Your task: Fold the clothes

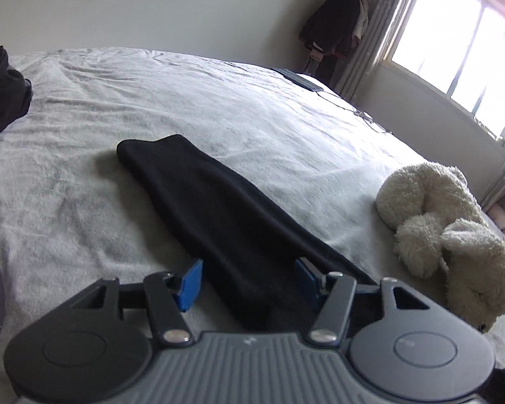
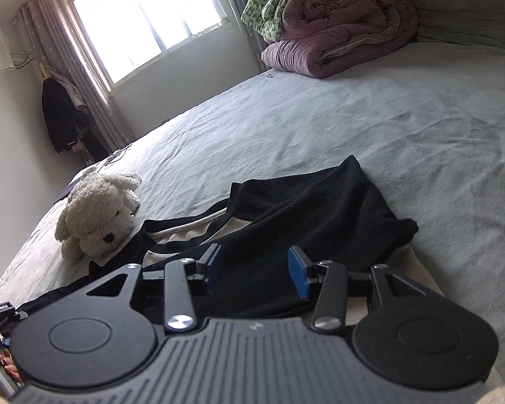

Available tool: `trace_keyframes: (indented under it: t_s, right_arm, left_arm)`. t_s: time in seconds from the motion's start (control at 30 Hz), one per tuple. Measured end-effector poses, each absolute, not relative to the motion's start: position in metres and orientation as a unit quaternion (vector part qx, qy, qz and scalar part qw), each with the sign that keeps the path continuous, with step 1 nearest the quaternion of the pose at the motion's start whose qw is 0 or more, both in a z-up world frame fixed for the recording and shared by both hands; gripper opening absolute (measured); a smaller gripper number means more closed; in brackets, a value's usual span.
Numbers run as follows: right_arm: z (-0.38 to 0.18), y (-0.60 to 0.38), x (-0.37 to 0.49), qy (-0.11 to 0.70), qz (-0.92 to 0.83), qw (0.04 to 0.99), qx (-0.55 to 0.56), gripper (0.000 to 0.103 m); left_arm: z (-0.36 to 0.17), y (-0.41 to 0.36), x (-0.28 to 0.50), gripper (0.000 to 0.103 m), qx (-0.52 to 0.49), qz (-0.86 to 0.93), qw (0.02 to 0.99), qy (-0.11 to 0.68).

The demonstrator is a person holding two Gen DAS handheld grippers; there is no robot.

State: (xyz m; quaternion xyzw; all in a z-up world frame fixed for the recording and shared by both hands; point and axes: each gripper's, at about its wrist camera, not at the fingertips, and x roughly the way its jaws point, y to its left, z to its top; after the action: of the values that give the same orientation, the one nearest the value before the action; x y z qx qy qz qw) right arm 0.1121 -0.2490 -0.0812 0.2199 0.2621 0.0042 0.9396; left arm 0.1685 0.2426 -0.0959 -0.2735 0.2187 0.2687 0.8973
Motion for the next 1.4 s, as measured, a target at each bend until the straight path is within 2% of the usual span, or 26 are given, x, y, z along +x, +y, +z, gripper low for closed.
trace_keyframes:
  t_s: [0.1, 0.13, 0.5, 0.53, 0.6, 0.63, 0.67, 0.77, 0.83, 0.9, 0.93, 1.07, 1.2, 1.4]
  right_arm:
    - [-0.072, -0.227, 0.117, 0.272, 0.042, 0.94, 0.203, 0.048]
    - [-0.069, -0.219, 0.118, 0.276, 0.055, 0.939, 0.196, 0.048]
    - [-0.071, -0.128, 0.152, 0.314, 0.163, 0.928, 0.117, 0.048]
    - [-0.073, -0.125, 0.155, 0.318, 0.167, 0.926, 0.119, 0.048]
    - [-0.077, -0.118, 0.161, 0.324, 0.174, 0.922, 0.12, 0.048]
    - [-0.079, -0.115, 0.163, 0.327, 0.178, 0.92, 0.119, 0.048]
    - [-0.079, -0.111, 0.163, 0.327, 0.181, 0.921, 0.114, 0.048]
    - [-0.082, -0.1, 0.165, 0.324, 0.193, 0.92, 0.101, 0.044]
    - [-0.086, -0.094, 0.167, 0.324, 0.21, 0.917, 0.102, 0.032]
    - [-0.091, -0.088, 0.17, 0.326, 0.226, 0.911, 0.11, 0.026]
    - [-0.096, -0.086, 0.172, 0.33, 0.233, 0.907, 0.114, 0.024]
    - [-0.113, -0.079, 0.179, 0.346, 0.241, 0.898, 0.123, 0.021]
    - [-0.102, -0.083, 0.175, 0.341, 0.231, 0.901, 0.134, 0.016]
    - [-0.112, -0.074, 0.178, 0.349, 0.267, 0.888, 0.138, 0.015]
  left_arm:
    - [-0.102, 0.25, 0.168, 0.026, -0.306, 0.275, 0.889, 0.202]
    - [-0.102, 0.253, 0.166, 0.006, -0.32, 0.273, 0.886, 0.197]
    - [-0.073, 0.242, 0.15, 0.008, -0.272, 0.356, 0.882, 0.146]
    - [-0.077, 0.247, 0.15, 0.011, -0.289, 0.352, 0.878, 0.149]
    - [-0.086, 0.259, 0.148, 0.023, -0.332, 0.339, 0.868, 0.15]
    - [-0.09, 0.265, 0.146, 0.039, -0.355, 0.33, 0.862, 0.147]
    - [-0.095, 0.27, 0.143, 0.044, -0.379, 0.323, 0.856, 0.141]
    - [-0.106, 0.28, 0.14, 0.043, -0.424, 0.308, 0.843, 0.122]
    - [-0.11, 0.281, 0.141, 0.043, -0.438, 0.301, 0.84, 0.113]
    - [-0.111, 0.28, 0.142, 0.025, -0.443, 0.297, 0.839, 0.109]
    - [-0.11, 0.279, 0.142, 0.007, -0.439, 0.297, 0.841, 0.107]
    - [-0.091, 0.266, 0.138, 0.006, -0.403, 0.293, 0.864, 0.075]
    - [-0.064, 0.249, 0.13, 0.006, -0.363, 0.268, 0.892, 0.03]
    - [-0.05, 0.248, 0.125, 0.006, -0.377, 0.224, 0.898, 0.013]
